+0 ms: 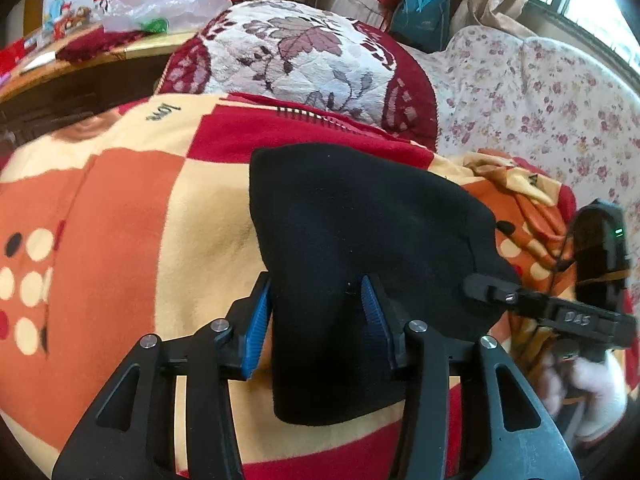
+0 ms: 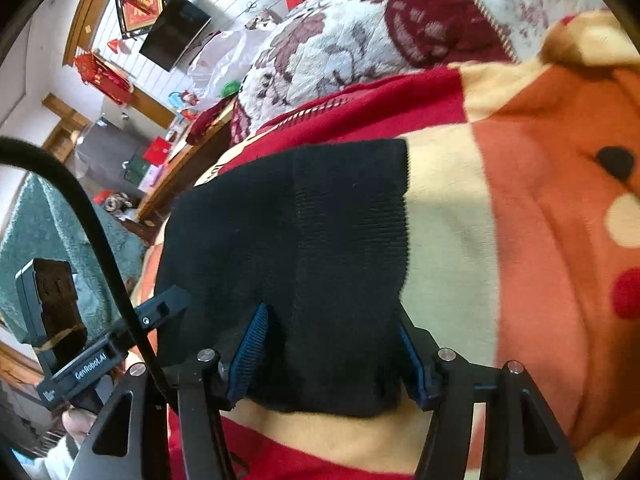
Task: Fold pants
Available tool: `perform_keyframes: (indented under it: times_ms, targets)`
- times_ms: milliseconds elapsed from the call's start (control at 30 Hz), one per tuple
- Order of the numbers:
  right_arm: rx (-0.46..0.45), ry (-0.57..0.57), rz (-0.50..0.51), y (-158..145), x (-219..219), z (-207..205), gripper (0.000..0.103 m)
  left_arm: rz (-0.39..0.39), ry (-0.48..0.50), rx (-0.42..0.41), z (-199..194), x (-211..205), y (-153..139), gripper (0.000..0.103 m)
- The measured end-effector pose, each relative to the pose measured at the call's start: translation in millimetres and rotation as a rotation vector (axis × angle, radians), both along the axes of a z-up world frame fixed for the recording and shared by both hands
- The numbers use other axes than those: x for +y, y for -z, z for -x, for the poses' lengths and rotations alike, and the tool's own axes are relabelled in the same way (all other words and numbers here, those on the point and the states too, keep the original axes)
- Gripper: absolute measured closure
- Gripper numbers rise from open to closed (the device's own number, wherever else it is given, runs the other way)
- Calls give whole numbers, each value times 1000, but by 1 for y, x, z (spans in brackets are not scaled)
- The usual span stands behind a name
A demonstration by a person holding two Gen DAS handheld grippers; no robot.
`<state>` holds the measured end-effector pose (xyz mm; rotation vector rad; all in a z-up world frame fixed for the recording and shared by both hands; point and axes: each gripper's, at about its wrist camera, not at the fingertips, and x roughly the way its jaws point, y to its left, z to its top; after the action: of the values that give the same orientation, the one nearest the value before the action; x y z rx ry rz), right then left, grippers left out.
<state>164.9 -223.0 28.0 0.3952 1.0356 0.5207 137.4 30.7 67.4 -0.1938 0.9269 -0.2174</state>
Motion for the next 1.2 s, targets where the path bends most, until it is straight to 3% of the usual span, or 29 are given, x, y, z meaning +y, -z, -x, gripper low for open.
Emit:
perform_keyframes:
  times_ms: [300, 433, 533, 1200]
  targets:
    - [-55, 63, 27, -34, -7, 32, 43, -81, -31, -34, 25, -8, -21, 57]
    - [-107, 66, 50, -50, 2, 47, 34, -113, -51, -68, 38, -13, -35, 57]
    - [-146, 71, 77, -58, 9, 58, 34, -126, -58, -77, 47, -15, -43, 57]
    - [-241, 60, 182, -74, 33, 88, 33, -209, -95, -124, 86, -29, -66, 57]
